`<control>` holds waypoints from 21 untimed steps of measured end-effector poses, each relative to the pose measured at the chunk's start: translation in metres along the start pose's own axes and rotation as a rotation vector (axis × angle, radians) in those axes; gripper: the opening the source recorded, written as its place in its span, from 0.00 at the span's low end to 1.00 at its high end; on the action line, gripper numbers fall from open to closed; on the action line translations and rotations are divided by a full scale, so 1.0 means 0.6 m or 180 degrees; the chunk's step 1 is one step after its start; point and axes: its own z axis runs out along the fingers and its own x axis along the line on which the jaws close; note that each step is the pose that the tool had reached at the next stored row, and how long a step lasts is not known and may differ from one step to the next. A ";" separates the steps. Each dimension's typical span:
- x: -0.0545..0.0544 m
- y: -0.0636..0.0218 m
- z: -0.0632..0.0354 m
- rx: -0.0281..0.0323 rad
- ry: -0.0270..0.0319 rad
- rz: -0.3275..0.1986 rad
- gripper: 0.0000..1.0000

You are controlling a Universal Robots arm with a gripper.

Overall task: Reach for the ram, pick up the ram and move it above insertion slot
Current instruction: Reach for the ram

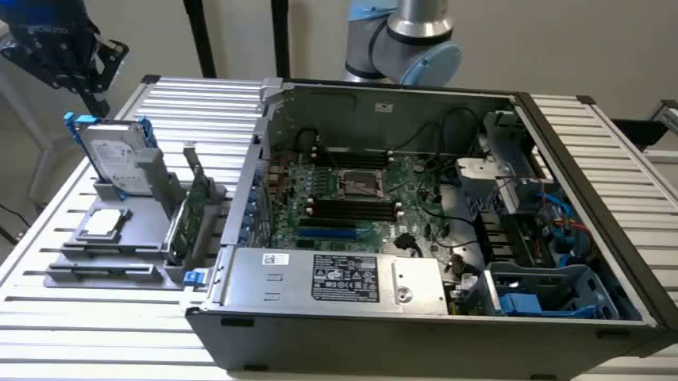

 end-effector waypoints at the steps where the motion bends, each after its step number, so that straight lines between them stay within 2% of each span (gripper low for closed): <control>1: 0.000 0.000 0.000 0.0000 0.0000 0.0000 0.11; 14: 0.000 0.000 0.000 0.0000 0.0000 0.0000 0.11; 17: 0.000 -0.011 0.000 0.0000 0.0001 0.0000 0.11; 21: 0.001 -0.042 -0.002 0.0000 0.0000 0.0000 0.11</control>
